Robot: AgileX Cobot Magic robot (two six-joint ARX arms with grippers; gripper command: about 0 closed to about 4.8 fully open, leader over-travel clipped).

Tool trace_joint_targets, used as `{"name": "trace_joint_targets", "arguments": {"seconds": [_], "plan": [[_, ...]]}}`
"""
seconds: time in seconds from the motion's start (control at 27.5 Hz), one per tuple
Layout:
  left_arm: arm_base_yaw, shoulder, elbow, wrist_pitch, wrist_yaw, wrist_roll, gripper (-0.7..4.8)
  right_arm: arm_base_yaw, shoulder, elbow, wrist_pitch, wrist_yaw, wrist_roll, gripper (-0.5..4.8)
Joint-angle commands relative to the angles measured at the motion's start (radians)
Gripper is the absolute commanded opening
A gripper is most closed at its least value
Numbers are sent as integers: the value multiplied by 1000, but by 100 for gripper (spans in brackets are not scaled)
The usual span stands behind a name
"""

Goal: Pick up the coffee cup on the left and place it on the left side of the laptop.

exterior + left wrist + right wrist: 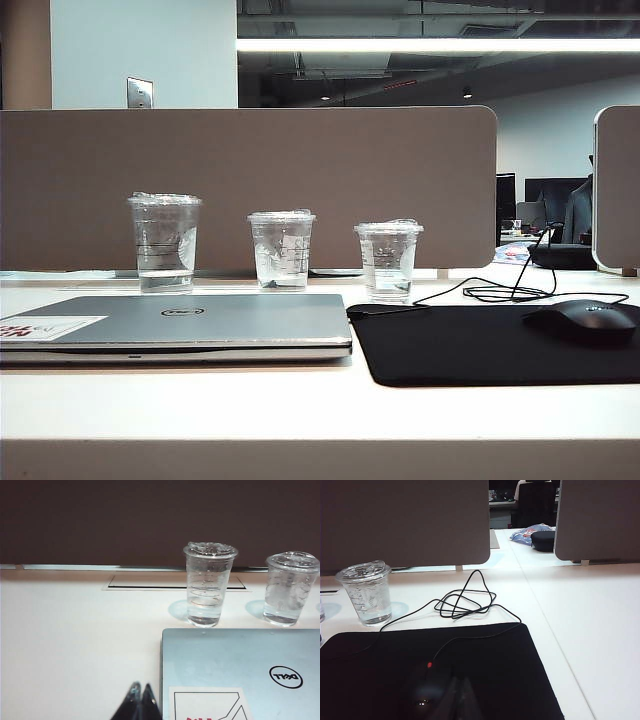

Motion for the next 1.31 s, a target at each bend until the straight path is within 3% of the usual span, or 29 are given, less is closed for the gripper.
{"name": "trace_joint_targets", "arguments": {"seconds": [0.04, 0.29, 0.55, 0.84, 1.13, 1.31], "plan": [[-1, 0, 4, 6, 5, 4, -5, 0, -2, -6, 12, 0, 1, -4], [-1, 0, 13, 39, 4, -11, -5, 0, -2, 12, 60, 1, 1, -5], [-2, 70, 148, 28, -40, -52, -5, 1, 4, 179, -2, 0, 1, -4], [-85, 426, 319, 166, -50, -52, -5, 2, 129, 336, -16, -96, 0, -4], [-222, 744, 428, 298, -135, -52, -5, 3, 282, 434, 11, -162, 1, -4], [-232, 996, 529, 384, -124, -98, -5, 80, 418, 539, 8, -212, 1, -4]]}}
